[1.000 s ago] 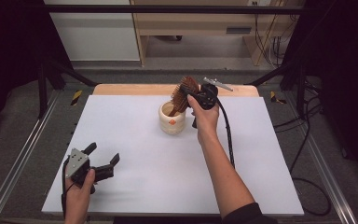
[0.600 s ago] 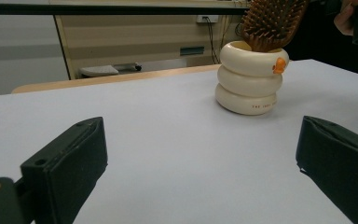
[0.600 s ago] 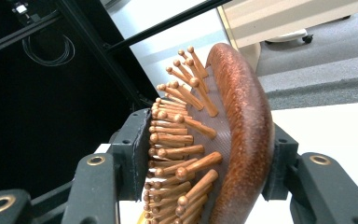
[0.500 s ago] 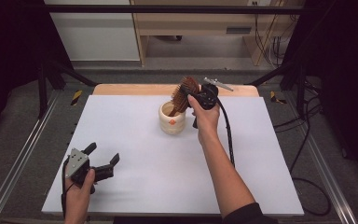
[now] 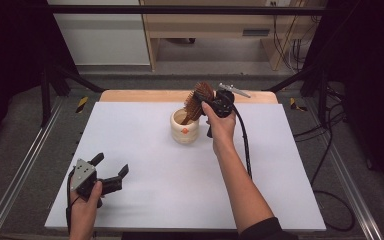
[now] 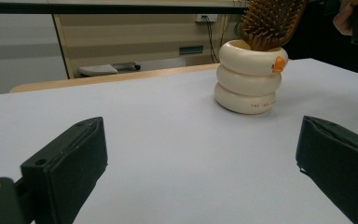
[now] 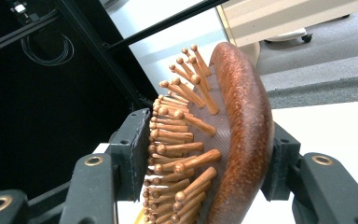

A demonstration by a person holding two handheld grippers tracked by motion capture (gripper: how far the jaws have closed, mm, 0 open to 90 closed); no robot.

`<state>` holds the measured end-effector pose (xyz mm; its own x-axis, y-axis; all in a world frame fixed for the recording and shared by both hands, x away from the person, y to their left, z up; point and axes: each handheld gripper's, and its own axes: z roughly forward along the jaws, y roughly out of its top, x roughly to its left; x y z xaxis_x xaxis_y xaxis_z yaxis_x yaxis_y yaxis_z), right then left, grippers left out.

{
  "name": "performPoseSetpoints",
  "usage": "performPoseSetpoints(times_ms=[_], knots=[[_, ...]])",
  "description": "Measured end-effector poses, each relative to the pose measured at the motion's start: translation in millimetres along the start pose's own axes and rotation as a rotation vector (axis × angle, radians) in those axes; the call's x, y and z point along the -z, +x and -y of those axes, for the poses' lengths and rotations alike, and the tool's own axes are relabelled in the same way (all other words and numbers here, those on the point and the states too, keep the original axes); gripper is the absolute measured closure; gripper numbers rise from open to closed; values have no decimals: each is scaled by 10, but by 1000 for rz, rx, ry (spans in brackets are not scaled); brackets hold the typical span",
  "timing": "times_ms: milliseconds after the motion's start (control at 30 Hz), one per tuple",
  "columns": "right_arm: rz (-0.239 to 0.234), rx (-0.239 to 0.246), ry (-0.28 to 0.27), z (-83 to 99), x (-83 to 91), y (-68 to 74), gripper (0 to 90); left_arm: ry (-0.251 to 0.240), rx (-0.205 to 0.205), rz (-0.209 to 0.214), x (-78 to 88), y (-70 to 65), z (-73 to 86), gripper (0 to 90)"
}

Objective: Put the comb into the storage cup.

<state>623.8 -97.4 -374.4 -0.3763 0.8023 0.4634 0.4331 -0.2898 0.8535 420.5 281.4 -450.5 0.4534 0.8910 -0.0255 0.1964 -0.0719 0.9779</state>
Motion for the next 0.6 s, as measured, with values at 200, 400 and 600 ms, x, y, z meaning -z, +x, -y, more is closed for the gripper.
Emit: performPoseSetpoints(times_ms=[200, 400, 600], knots=[[-2, -2, -1, 1, -2, -1, 440, 0, 0, 2, 0, -2, 0, 19], [-5, -3, 0, 0, -1, -2, 433, 2, -2, 6, -4, -5, 1, 19], [-5, -2, 1, 0, -3, -1, 421, 6, -5, 11, -11, -16, 3, 19]])
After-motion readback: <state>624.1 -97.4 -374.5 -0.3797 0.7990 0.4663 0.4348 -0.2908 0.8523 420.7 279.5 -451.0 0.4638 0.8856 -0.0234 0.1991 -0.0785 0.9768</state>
